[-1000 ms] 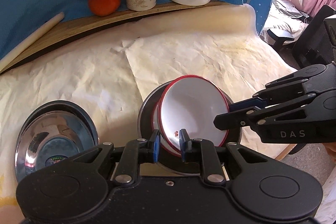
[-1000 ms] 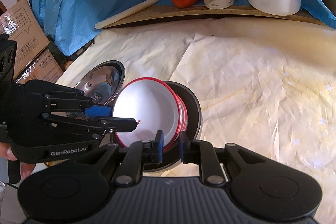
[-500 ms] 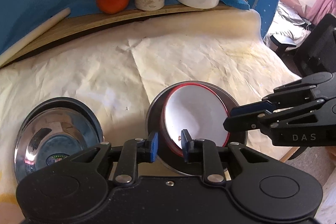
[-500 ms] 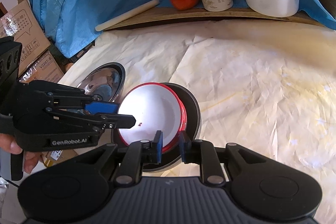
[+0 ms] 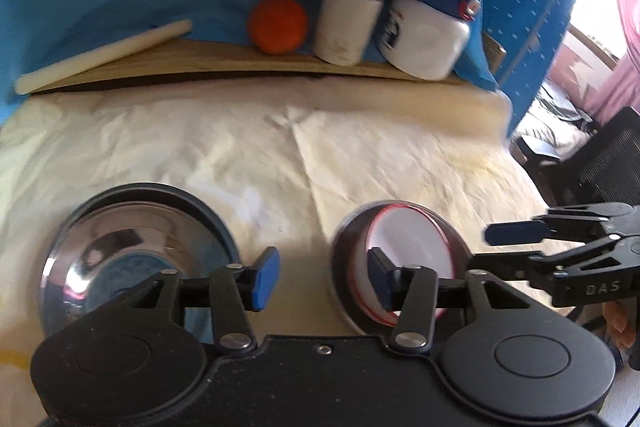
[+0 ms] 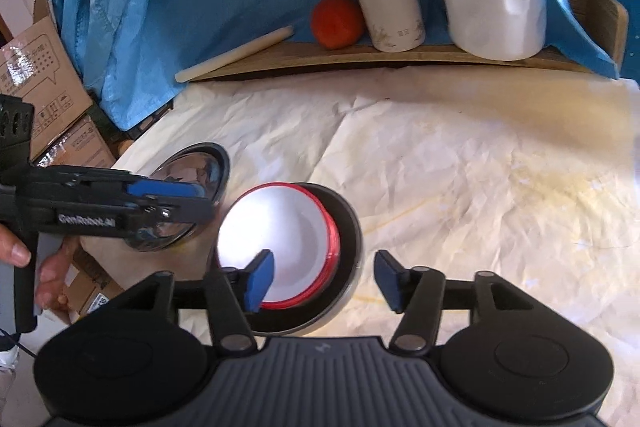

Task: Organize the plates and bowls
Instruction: 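Open both grippers and withdraw them from the bowl stack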

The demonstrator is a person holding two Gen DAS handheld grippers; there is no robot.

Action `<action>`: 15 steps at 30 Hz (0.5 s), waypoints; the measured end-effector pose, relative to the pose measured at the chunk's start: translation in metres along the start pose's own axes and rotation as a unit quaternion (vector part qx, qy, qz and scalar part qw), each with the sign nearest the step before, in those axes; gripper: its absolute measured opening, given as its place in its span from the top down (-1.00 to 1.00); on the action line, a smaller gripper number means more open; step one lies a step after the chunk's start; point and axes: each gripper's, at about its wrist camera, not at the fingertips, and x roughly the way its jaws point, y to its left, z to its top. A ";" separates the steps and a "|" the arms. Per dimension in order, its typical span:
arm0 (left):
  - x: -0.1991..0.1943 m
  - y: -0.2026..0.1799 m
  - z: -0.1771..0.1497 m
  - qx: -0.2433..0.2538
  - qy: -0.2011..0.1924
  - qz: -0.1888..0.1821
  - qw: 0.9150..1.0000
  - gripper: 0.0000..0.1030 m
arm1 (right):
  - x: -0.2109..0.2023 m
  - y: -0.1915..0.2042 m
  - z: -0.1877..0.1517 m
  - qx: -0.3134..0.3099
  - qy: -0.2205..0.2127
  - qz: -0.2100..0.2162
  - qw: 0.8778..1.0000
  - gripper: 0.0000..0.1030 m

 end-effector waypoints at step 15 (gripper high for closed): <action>0.008 0.005 -0.007 0.008 0.030 -0.010 0.999 -0.67 | -0.008 -0.011 -0.006 0.006 0.024 -0.056 0.998 -0.87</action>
